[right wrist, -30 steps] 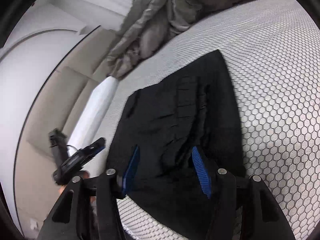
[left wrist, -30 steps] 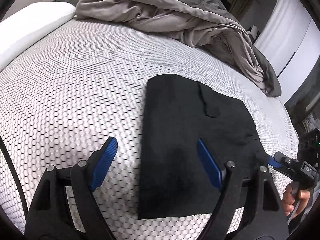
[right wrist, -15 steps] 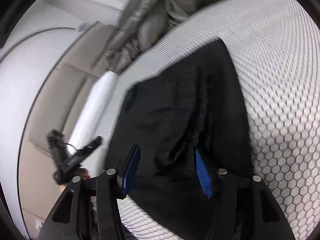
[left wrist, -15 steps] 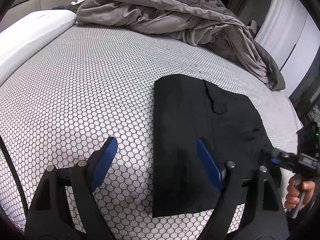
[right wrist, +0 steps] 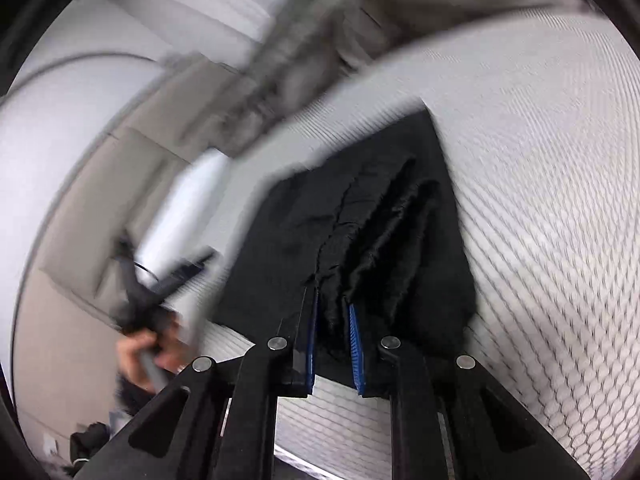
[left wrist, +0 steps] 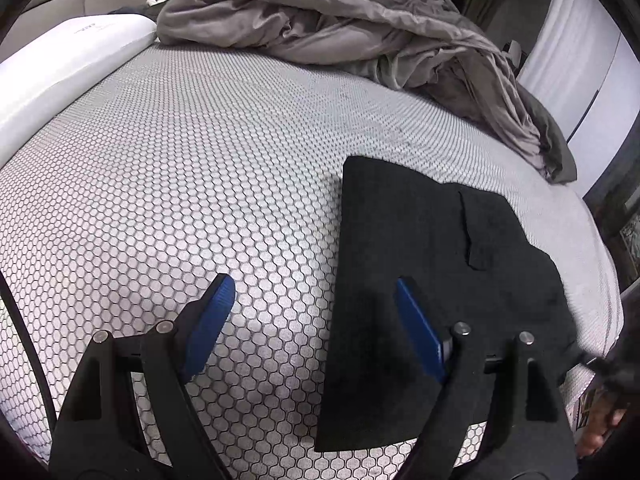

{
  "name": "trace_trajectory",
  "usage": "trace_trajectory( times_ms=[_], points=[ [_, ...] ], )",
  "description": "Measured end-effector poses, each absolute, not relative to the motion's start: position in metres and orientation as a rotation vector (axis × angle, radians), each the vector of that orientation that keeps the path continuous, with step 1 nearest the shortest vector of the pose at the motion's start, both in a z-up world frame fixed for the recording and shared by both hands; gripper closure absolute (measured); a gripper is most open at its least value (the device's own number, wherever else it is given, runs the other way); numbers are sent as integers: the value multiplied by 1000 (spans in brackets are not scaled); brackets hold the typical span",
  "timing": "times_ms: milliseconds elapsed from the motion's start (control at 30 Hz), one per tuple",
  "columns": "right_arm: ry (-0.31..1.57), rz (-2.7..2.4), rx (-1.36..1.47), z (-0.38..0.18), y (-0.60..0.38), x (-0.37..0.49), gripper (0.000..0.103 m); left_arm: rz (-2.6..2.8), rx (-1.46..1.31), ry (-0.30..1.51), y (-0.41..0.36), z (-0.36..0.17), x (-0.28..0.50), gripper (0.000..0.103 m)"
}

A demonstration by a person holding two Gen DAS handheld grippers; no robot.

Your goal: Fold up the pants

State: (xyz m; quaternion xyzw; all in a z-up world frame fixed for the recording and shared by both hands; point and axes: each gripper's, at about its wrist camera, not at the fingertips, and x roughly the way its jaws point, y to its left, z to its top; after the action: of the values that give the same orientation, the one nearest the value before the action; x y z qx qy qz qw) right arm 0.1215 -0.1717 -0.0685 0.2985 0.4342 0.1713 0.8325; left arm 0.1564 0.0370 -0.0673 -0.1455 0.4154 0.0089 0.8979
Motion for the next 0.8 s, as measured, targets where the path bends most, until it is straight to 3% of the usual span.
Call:
trace_trajectory(
  times_ms=[100,233,333,633,800],
  points=[
    [1040,403,720,-106,-178,123,89,7,-295,889,29,-75,161,24],
    [984,442,673,-80,-182,108,87,-23,-297,914,14,-82,167,24],
    [1039,402,506,-75,-174,103,70,-25,-258,914,2,-83,169,24],
    [770,289,282,-29,-143,105,70,-225,33,767,-77,-59,143,24],
    [863,344,135,-62,-69,144,70,-398,193,853,-119,-88,142,23]
  ],
)
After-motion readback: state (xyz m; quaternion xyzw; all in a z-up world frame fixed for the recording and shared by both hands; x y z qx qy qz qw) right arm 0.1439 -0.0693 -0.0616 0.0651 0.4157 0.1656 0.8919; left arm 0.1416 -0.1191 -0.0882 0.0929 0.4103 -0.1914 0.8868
